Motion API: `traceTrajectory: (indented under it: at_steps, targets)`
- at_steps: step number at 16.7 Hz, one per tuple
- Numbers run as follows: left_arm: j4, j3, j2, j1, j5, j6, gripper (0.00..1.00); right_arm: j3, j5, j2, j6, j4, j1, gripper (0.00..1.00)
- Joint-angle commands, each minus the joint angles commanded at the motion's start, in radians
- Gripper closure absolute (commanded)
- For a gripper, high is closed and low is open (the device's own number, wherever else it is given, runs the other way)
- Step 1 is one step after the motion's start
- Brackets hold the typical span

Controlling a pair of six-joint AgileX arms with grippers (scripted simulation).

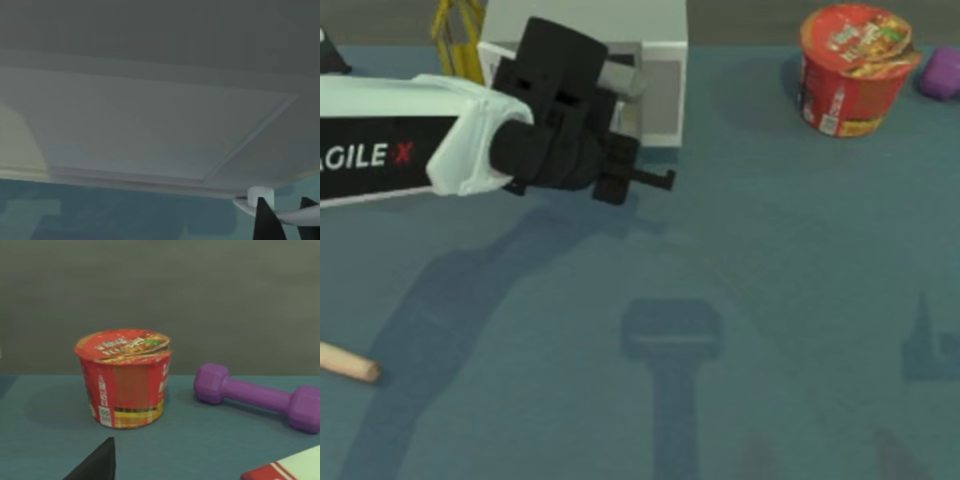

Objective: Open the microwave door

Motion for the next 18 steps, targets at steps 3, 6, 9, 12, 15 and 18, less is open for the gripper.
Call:
traceTrajectory:
  at_steps: [3,6,9,12,15,18]
  targets:
    - [0.0,0.0,0.0,0.0,0.0,0.0,1.0,0.0,0.0,0.0,0.0,0.0,0.0,0.0]
    - [0.0,0.0,0.0,0.0,0.0,0.0,1.0,0.0,0.0,0.0,0.0,0.0,0.0,0.0]
    - [0.0,0.0,0.0,0.0,0.0,0.0,1.0,0.0,0.0,0.0,0.0,0.0,0.0,0.0]
    - [0.0,0.0,0.0,0.0,0.0,0.0,1.0,0.0,0.0,0.0,0.0,0.0,0.0,0.0]
    - [-0.001,0.0,0.001,-0.007,0.011,-0.003,1.0,0.0,0.0,0.0,0.0,0.0,0.0,0.0]
    - [0.007,-0.018,-0.016,0.007,0.028,0.026,1.0,0.0,0.0,0.0,0.0,0.0,0.0,0.0]
